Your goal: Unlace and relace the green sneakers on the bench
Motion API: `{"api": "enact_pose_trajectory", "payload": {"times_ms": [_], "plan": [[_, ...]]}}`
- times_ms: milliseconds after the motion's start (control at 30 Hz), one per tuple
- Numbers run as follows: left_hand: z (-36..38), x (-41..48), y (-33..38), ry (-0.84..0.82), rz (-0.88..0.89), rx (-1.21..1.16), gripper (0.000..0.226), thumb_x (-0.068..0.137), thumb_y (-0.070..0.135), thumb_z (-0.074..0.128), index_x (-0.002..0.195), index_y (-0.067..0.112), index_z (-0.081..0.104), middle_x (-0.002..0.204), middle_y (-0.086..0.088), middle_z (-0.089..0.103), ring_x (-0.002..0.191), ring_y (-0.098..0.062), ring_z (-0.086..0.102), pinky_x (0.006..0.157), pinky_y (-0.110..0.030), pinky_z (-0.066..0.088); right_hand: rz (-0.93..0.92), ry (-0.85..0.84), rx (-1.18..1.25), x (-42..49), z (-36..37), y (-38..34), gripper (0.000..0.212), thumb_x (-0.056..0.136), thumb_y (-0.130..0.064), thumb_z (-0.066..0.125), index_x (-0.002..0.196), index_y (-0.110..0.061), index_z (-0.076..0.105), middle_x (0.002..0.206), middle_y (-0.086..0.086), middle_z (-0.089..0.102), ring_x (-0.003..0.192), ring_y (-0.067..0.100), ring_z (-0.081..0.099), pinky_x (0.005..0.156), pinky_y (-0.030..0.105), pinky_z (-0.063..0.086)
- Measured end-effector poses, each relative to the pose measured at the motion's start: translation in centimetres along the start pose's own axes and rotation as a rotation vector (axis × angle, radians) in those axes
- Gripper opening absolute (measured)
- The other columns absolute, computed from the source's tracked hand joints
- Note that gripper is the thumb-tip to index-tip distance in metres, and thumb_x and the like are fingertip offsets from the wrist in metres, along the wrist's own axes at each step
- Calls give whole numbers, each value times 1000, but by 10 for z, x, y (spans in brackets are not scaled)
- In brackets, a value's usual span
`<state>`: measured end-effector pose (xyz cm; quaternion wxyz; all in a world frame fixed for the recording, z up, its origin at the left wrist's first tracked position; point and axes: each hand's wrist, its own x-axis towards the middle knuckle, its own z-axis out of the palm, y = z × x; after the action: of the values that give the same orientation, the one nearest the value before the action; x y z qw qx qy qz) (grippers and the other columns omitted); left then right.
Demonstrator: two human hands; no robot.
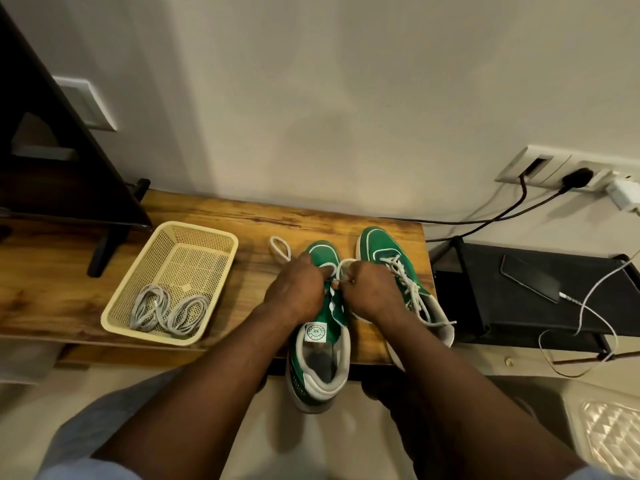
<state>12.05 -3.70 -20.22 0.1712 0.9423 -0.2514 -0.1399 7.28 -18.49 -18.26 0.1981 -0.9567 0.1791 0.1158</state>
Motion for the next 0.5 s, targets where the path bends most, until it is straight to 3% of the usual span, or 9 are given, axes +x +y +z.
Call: {"api": "enact_pose_trajectory", "payload": {"times_ms": [133,233,300,400,500], "plan": [[2,1,0,-5,24,14,39,101,19,57,139,28,62,133,-15,56,109,-35,62,89,-42,55,75,-137,68,6,0,0,25,95,-26,61,74,-15,55,76,6,59,77,28,60,61,30,42],[5,4,0,-49,25,5,42,100,31,64,141,38,60,135,-11,52,118,-34,59,98,-44,54,53,-213,78,8,-1,-3,34,101,-34,57,72,-17,52,73,3,54,73,24,55,57,31,37],[4,2,2,-54,27,21,38,99,31,65,136,37,61,130,-11,53,114,-32,59,95,-44,55,52,-256,89,8,-3,-5,37,103,-37,56,74,-16,54,73,3,54,67,20,53,58,32,39],[4,0,4,-47,38,26,34,100,25,65,132,37,65,122,-9,53,106,-28,58,89,-40,55,153,-325,378,12,-9,0,37,103,-39,60,75,-16,53,71,2,52,59,14,48,54,27,40],[4,-1,5,-58,25,21,42,99,24,67,138,40,62,122,-7,52,105,-27,58,91,-43,57,246,-378,611,12,-15,7,32,99,-34,66,77,-14,56,69,6,54,58,18,50,57,31,42]]}}
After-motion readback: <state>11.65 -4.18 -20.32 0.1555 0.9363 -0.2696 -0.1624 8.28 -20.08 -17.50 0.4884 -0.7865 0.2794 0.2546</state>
